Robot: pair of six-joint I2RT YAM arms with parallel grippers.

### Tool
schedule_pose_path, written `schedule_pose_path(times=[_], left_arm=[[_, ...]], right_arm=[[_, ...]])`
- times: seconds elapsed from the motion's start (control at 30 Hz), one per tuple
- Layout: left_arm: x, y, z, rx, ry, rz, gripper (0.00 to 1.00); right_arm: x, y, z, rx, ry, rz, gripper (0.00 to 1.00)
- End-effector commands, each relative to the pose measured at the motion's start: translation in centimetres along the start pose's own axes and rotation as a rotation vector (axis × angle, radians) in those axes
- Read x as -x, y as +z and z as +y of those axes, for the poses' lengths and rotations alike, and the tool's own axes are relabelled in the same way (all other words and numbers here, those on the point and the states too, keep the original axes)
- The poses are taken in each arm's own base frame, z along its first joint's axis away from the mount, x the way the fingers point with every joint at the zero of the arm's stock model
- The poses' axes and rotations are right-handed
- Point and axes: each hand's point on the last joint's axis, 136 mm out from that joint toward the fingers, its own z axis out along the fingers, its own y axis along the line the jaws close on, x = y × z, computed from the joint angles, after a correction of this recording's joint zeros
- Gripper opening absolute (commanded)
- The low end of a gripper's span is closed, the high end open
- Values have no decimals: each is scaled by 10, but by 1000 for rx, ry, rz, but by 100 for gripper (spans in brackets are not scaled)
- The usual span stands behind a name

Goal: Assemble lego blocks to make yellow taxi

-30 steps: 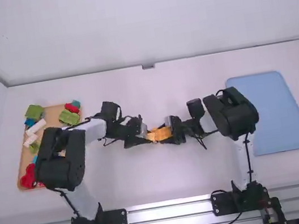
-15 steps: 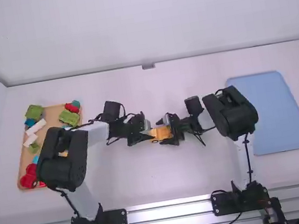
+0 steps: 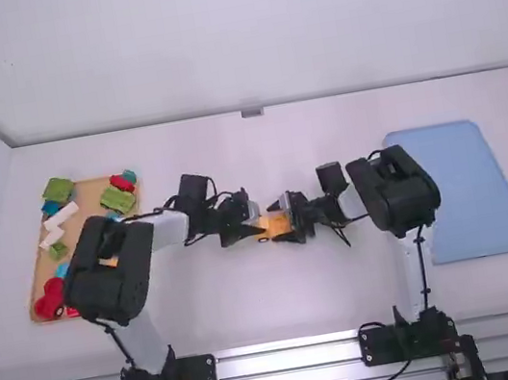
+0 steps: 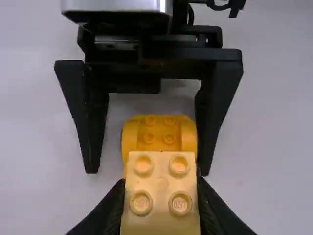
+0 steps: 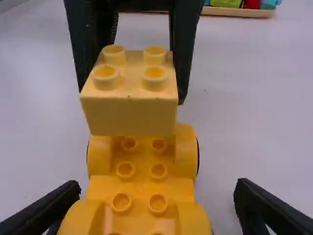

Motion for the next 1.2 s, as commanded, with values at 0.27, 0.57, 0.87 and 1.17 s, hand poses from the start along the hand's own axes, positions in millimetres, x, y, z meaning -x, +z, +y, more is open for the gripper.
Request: schedule_pose_path(times=[0.27, 0.57, 0.87, 1.17], left_arm=[[-4, 3, -8, -2, -30, 19, 2], [-7, 3, -8, 2, -35, 33, 2], [-7, 12, -14, -22, -25, 36, 2], [-14, 12, -12, -6, -68, 74, 2]], right_arm=[[-9, 0, 16, 22, 9, 1, 56], [-9, 0, 16, 21, 15, 2, 55], [-9, 4, 20, 33, 16, 4, 55], [-9, 3, 20, 35, 18, 2, 55]])
